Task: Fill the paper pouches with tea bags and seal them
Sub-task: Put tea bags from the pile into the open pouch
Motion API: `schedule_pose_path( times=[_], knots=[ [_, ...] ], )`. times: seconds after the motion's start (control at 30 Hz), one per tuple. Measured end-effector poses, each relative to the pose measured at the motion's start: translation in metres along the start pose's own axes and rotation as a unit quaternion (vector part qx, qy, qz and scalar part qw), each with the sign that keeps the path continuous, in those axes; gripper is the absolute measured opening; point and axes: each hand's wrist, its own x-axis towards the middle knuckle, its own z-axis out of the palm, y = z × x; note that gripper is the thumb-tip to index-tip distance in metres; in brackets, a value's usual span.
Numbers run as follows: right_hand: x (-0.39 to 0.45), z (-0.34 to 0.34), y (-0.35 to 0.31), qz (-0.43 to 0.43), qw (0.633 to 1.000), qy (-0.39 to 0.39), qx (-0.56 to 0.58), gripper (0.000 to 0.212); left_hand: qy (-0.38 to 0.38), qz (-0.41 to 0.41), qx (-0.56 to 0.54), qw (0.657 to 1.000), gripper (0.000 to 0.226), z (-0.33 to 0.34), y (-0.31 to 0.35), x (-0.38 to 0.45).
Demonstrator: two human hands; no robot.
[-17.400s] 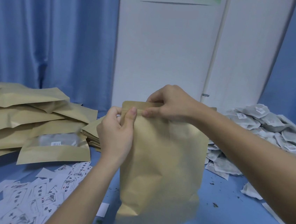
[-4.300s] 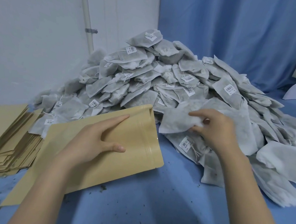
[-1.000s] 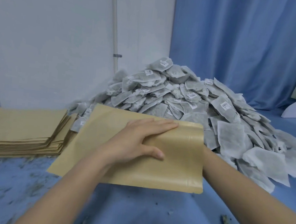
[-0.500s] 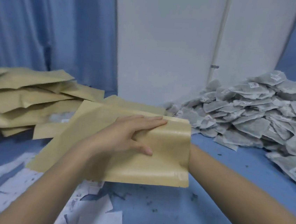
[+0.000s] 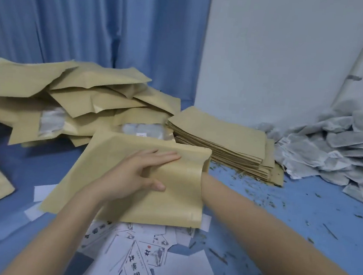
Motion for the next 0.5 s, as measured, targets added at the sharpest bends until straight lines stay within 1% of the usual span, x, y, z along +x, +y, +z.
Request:
schedule_pose_path(
  times=[0.03, 0.07, 0.1, 0.13, 0.17, 0.23, 0.3, 0.33, 0.4, 0.43, 0.5],
  knots=[
    [-0.004, 0.003, 0.002, -0.020, 0.998, -0.033, -0.047, 0.032, 0.010, -0.008, 0.004, 1.000, 0.075, -0.003, -0.005, 0.002],
    [-0.014, 0.000, 0.001, -0.042, 0.996, -0.059, -0.051, 0.023, 0.024, -0.014, 0.000, 1.000, 0.075, -0.006, -0.010, 0.003],
    [-0.012, -0.007, 0.007, -0.055, 0.996, -0.068, -0.014, 0.017, 0.034, -0.019, -0.017, 0.999, 0.074, -0.010, -0.014, 0.005],
    [-0.013, -0.018, 0.012, -0.078, 0.996, -0.047, -0.008, 0.017, 0.036, -0.022, -0.039, 0.998, 0.074, -0.013, -0.017, 0.006],
    [-0.016, -0.028, 0.019, -0.114, 0.993, -0.034, -0.027, 0.021, 0.030, -0.025, -0.056, 0.998, 0.074, -0.016, -0.020, 0.007],
    [-0.026, -0.049, 0.032, -0.155, 0.987, -0.020, -0.033, 0.020, 0.007, -0.032, -0.063, 0.997, 0.071, -0.019, -0.024, 0.008],
    [-0.034, -0.069, 0.046, -0.170, 0.976, 0.009, -0.133, 0.019, -0.007, -0.034, -0.066, 0.997, 0.069, -0.018, -0.026, 0.010],
    [-0.039, -0.076, 0.051, -0.157, 0.965, 0.006, -0.209, 0.020, -0.008, -0.035, -0.070, 0.997, 0.069, -0.018, -0.027, 0.010],
    [-0.048, -0.084, 0.058, -0.122, 0.930, -0.034, -0.346, 0.015, -0.006, -0.032, -0.077, 0.997, 0.070, -0.017, -0.028, 0.011],
    [-0.050, -0.084, 0.061, -0.108, 0.908, -0.058, -0.401, 0.016, -0.004, -0.030, -0.078, 0.996, 0.070, -0.017, -0.027, 0.011],
    [-0.049, -0.079, 0.063, -0.106, 0.864, -0.084, -0.484, 0.039, -0.004, -0.029, -0.082, 0.996, 0.070, -0.017, -0.027, 0.011]
  ],
)
